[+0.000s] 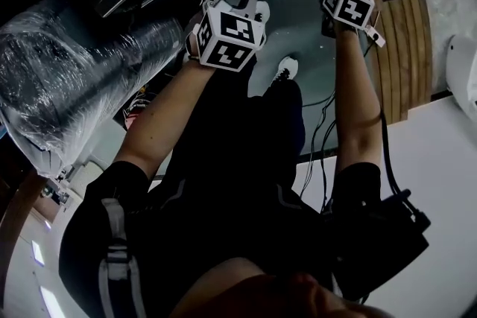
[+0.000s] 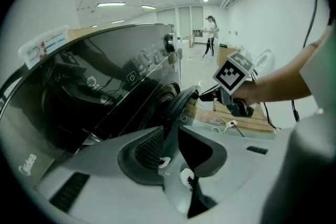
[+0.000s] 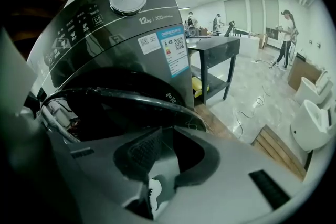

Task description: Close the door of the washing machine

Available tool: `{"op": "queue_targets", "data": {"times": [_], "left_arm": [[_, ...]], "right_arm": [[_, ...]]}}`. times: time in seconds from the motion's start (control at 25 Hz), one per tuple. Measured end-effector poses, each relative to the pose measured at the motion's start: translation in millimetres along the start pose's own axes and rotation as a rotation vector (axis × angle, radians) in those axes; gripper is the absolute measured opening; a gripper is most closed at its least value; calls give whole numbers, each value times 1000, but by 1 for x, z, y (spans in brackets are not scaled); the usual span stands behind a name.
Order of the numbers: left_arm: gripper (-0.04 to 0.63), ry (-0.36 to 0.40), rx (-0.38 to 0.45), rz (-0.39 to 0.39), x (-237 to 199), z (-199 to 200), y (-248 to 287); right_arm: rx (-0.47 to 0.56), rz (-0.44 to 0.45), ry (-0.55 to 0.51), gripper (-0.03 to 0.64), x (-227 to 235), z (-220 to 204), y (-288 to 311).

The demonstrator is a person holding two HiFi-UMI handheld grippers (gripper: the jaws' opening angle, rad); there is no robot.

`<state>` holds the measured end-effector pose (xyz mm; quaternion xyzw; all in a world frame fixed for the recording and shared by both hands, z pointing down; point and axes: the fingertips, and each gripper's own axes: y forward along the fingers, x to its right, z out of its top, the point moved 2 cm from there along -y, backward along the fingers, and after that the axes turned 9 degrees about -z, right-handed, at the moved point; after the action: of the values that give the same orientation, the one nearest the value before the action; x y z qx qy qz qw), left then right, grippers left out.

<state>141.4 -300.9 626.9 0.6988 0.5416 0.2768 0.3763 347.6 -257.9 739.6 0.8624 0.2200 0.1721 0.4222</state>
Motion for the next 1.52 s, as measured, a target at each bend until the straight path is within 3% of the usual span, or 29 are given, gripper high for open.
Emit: {"op": "queue_targets", "data": {"times": [0.16,0.28,0.52,0.64,0.88,1.12,1.52], "left_arm": [[87,-93,59,13,0,3,5],[84,-109,93,28,-6,2,9],[84,-199,63,-9,-10,-15,29],[84,-222,58,-17,-9,-20,39],[84,-272,66,-5,-12,-34,54],[7,-382,128,15,-18,-37,68],[3,-380,181,39,-22,-36,75]], "right_arm": [[19,32,13,67,-7,8,10],[19,70,-12,67,-18,7,19],[61,89,-10,54,-24,26,32],[64,67,-31,6,-22,33,37],[52,69,-15,3,-14,37,46],[81,156,-7,2,-13,38,48],[125,192,-26,2,-16,43,57]]}}
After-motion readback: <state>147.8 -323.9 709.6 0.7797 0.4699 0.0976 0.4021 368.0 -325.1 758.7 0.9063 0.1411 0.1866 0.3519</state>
